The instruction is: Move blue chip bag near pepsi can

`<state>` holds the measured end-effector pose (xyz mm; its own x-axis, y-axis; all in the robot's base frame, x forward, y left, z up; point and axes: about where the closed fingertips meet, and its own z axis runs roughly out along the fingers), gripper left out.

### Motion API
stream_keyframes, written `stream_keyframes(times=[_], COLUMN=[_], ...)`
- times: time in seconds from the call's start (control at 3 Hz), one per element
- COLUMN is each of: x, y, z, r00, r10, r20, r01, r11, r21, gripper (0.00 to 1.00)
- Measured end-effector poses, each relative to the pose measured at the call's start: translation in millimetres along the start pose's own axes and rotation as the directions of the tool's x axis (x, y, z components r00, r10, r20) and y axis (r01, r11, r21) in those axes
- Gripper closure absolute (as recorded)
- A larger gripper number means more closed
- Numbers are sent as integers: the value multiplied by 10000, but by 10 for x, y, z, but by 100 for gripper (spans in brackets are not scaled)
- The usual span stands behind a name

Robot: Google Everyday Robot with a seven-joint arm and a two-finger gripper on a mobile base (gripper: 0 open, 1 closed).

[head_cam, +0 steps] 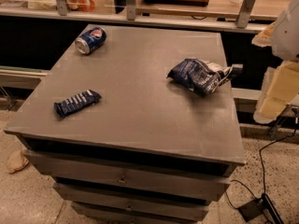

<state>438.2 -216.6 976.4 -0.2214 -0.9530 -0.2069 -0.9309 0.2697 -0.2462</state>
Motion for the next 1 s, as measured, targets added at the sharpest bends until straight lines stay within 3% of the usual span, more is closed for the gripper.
stream_keyframes(times=[0.33, 0.67, 1.0], x=[-5, -18, 4], y=[-5, -88, -191], z=[-7, 29, 191], r00=[10000, 9953, 9621], r10=[15, 528, 1595], r20=[26, 810, 2212], r01=[-15, -559, -1748], r11=[10000, 9978, 9833], r21=[52, 362, 514], gripper=[0, 0, 0])
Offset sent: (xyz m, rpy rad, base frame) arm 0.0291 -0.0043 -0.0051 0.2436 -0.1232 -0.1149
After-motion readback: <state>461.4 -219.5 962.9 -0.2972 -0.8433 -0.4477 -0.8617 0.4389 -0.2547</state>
